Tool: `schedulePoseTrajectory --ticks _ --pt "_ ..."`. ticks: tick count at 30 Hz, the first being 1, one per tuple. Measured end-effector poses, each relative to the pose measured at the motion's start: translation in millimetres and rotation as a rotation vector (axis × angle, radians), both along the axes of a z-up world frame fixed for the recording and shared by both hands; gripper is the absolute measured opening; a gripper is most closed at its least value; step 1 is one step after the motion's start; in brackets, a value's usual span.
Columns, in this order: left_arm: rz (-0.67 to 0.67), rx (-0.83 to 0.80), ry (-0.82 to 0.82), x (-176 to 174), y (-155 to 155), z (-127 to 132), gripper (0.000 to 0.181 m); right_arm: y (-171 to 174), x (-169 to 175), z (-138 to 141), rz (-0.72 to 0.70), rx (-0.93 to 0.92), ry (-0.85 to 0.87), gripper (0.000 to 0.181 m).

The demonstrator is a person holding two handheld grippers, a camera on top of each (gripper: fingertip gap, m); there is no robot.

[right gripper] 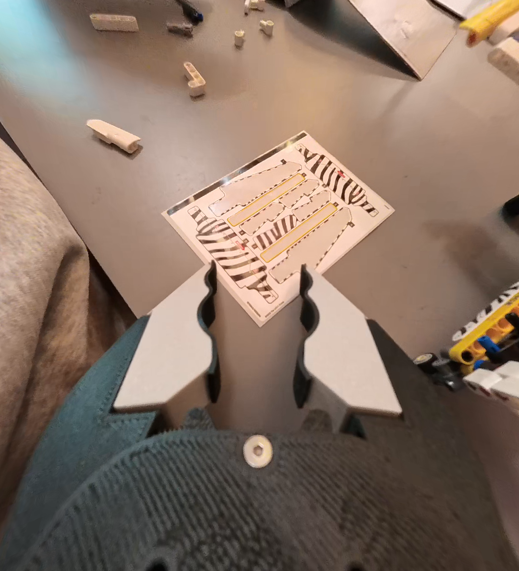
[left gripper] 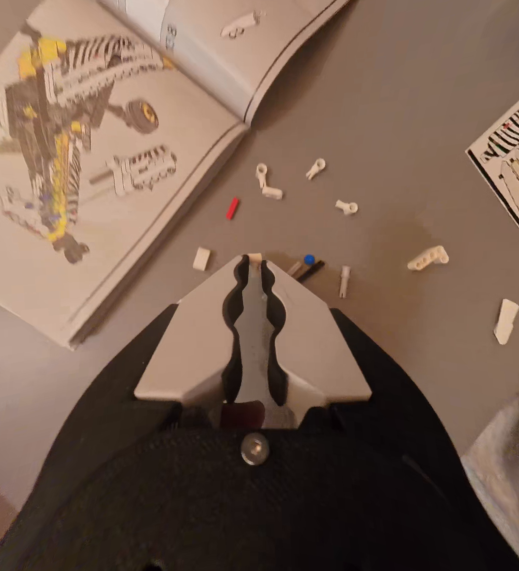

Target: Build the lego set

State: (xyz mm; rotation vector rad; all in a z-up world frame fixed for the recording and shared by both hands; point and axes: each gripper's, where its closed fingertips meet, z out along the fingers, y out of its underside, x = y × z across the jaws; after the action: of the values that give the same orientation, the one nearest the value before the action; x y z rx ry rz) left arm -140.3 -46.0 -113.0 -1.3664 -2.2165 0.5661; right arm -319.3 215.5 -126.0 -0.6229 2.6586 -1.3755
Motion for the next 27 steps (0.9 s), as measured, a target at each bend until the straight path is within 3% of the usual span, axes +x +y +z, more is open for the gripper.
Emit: schedulePoseTrajectory --ticks 8,13,18,22,27 --pt "0.007 0.055 0.109 4.2 16.4 -7.8 0.021 -26.8 43.9 36.8 0.107 -0.070 -0.109 0.059" --pt "-0.050 0.030 0.127 16.9 34.6 -1.1 0.038 -58.1 77.1 60.8 0.145 -0.134 -0.211 0.042" --pt "-0.184 -0.001 0.155 44.0 78.5 2.1 0.073 -89.0 102.1 37.5 0.257 -0.110 -0.037 0.034" --pt "-0.155 -0.051 0.264 50.0 93.1 10.9 0.092 -115.0 105.8 15.9 0.277 -0.067 0.077 0.040" --pt "-0.093 -0.107 0.253 43.3 89.6 3.7 0.097 -132.1 111.4 1.9 0.328 0.044 0.116 0.028"
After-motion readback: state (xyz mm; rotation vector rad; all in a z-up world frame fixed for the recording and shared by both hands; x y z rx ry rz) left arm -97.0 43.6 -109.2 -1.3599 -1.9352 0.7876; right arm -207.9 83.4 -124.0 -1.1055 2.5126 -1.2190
